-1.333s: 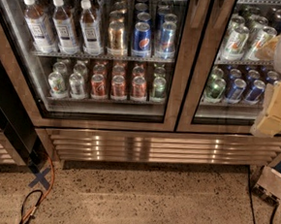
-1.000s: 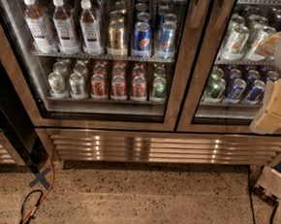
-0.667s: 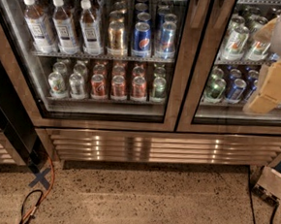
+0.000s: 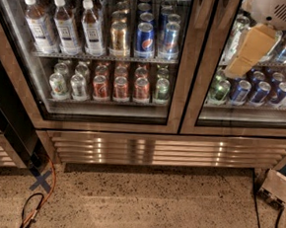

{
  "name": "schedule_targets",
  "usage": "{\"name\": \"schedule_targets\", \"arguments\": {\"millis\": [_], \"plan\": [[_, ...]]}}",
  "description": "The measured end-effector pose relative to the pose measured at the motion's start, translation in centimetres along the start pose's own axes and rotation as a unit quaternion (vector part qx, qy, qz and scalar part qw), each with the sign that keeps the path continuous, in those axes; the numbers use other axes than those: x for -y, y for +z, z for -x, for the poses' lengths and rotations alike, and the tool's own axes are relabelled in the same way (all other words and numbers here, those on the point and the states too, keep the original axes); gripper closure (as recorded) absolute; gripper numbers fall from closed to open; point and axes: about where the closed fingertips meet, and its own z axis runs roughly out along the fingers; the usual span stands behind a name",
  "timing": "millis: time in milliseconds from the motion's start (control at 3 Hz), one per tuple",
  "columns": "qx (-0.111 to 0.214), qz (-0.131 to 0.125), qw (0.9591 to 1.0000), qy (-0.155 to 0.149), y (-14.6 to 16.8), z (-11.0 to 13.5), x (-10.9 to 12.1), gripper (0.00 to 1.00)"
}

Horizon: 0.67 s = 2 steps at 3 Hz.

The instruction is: Open left fridge door

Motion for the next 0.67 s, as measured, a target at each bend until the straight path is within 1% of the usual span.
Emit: {"name": "schedule_targets", "arguments": {"millis": [333,667], "plan": [[0.004,-0.003,1.0000,-0.002,-0.08,0.44,0.37,0.00],[0.028,-0.021,0.9991,0.026,0.01,0.09,0.69,0.00]]}}
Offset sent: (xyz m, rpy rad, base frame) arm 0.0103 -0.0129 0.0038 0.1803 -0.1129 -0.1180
